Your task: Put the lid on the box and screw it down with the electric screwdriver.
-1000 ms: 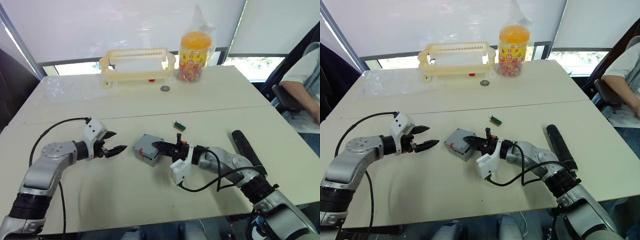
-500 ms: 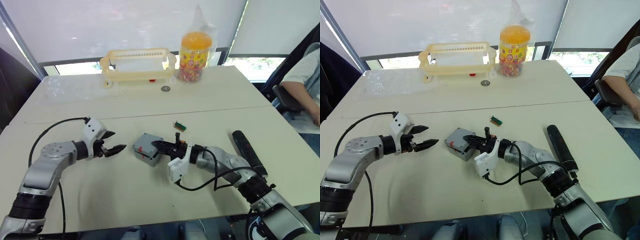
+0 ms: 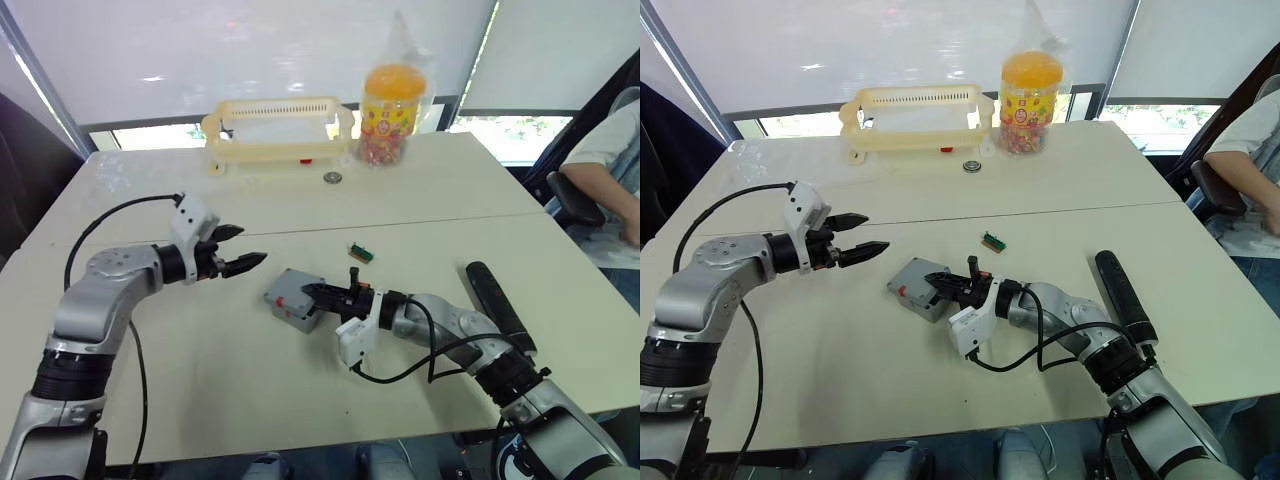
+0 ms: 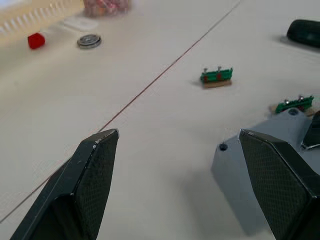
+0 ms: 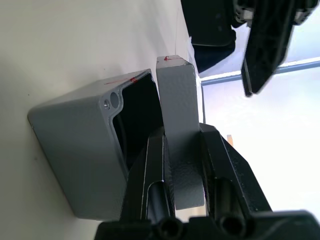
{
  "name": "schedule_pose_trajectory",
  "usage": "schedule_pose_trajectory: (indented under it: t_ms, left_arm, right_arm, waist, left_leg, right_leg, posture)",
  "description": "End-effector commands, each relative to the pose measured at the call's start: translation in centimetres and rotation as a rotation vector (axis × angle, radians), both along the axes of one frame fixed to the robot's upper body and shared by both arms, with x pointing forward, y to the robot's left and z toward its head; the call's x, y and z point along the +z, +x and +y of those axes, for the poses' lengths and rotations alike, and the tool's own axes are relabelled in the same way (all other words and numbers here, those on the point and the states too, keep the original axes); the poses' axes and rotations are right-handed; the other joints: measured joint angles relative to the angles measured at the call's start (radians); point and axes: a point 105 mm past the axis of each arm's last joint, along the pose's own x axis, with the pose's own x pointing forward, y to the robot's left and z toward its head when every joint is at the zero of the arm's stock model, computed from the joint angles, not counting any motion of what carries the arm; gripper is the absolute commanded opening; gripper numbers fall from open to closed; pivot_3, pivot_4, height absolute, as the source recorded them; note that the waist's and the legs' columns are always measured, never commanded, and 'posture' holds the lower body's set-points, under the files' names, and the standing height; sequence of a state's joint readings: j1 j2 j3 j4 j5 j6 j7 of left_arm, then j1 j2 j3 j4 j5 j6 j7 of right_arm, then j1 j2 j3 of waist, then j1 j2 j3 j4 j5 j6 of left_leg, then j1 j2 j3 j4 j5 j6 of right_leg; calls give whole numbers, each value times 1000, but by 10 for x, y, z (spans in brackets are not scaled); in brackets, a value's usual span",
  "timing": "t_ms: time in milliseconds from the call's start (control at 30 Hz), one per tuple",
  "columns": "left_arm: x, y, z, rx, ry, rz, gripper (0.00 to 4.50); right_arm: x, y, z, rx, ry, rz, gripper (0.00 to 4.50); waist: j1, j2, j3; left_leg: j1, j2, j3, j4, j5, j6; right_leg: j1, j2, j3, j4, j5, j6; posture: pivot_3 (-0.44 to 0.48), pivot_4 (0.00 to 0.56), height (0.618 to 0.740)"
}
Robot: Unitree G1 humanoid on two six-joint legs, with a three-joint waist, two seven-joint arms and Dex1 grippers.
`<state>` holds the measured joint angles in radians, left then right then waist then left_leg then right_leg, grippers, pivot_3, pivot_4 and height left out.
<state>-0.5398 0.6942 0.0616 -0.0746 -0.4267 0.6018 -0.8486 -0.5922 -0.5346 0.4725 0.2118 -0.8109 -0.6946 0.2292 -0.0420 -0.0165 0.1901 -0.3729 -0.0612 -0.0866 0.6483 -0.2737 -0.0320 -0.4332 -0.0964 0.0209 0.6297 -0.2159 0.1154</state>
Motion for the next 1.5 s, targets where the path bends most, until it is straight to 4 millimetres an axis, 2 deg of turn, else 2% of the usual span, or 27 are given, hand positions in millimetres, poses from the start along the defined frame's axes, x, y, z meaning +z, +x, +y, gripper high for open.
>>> schedule_pose_trajectory:
  t_ms: [33,333,700,1067,1200,1433,1500]
  left_arm:
    - [9,2,-1,-6,-10,-28,3932]
    - [5,3,-6,-35,-2,-21,3932]
    - [-6,10,-44,-167,31,-22,3932]
    - [-8,16,-46,-174,20,-34,3932]
    - [-13,13,-50,-198,36,-24,3932]
    - [-34,11,-56,-217,143,-14,3932]
    - [-40,11,-58,-224,165,-8,4004]
  right_arm:
    - [-5,2,-4,-23,-17,13,200]
    - [-8,-4,-5,-8,-22,24,200]
    - [-13,-6,-6,-6,-36,30,200]
    - [4,-7,-7,-12,6,-36,200]
    - [-2,-9,-8,-9,-7,-24,200]
    - [-10,-11,-11,-10,-26,-1,200]
    - [-9,-11,-12,-10,-24,-5,1223]
  waist:
    - [0,0,0]
    - [1,0,0]
    - [3,0,0]
    - [3,0,0]
    - [3,0,0]
    - [4,0,0]
    - [4,-1,0]
  left_leg:
    - [0,0,0,0,0,0]
    - [0,0,0,0,0,0]
    - [0,0,0,0,0,0]
    - [0,0,0,1,0,0]
    - [0,0,0,1,0,0]
    - [0,-1,0,1,0,0]
    - [0,-1,0,1,0,0]
  right_leg:
    - [0,0,0,0,0,0]
    - [0,0,0,0,0,0]
    - [1,0,0,0,0,0]
    - [1,0,0,0,0,0]
    - [1,0,0,0,0,0]
    - [1,0,0,0,0,0]
    - [1,0,0,0,0,0]
  posture:
    - [0,150,740]
    - [0,150,740]
    - [0,150,740]
    - [0,150,740]
    - [0,150,740]
    - [0,150,740]
    - [0,150,740]
